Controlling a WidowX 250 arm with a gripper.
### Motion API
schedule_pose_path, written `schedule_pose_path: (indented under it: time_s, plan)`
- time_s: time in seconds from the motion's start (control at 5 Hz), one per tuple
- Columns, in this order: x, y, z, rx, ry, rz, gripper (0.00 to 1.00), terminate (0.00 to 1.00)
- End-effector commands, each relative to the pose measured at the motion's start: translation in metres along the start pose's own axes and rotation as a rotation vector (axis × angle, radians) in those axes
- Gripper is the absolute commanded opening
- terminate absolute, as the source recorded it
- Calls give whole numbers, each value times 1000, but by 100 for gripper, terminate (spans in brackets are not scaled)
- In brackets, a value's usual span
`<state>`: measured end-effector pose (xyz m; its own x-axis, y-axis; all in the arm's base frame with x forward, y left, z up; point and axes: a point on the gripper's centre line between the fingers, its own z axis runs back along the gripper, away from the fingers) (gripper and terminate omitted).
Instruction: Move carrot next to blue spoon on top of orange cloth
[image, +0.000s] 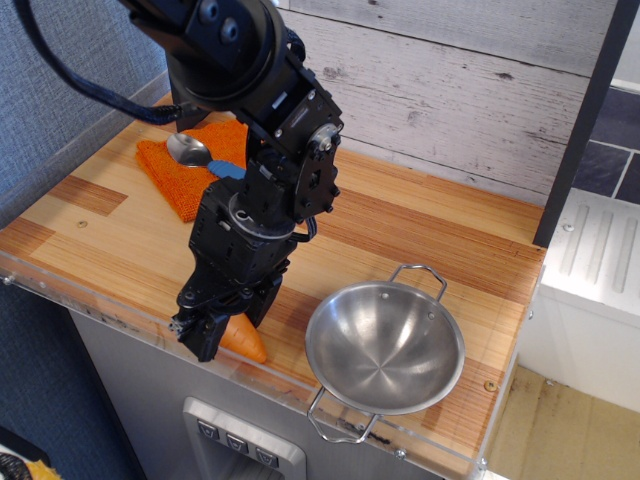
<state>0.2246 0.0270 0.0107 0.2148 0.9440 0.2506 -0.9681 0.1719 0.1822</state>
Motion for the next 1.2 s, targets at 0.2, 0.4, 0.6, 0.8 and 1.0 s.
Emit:
schedule_pose_path:
  time_s: [0.2, 0.4, 0.6, 0.8, 1.0]
  plan:
    - [27, -18, 62, -169, -121, -17, 0, 0]
    - [43, -24, 103, -278, -178, -35, 0, 0]
    - [47, -25, 122, -294, -210, -44, 0, 0]
    - [48, -41, 126, -336, -197, -105, 0, 0]
    - [46, -74, 123, -399, -189, -205, 0, 0]
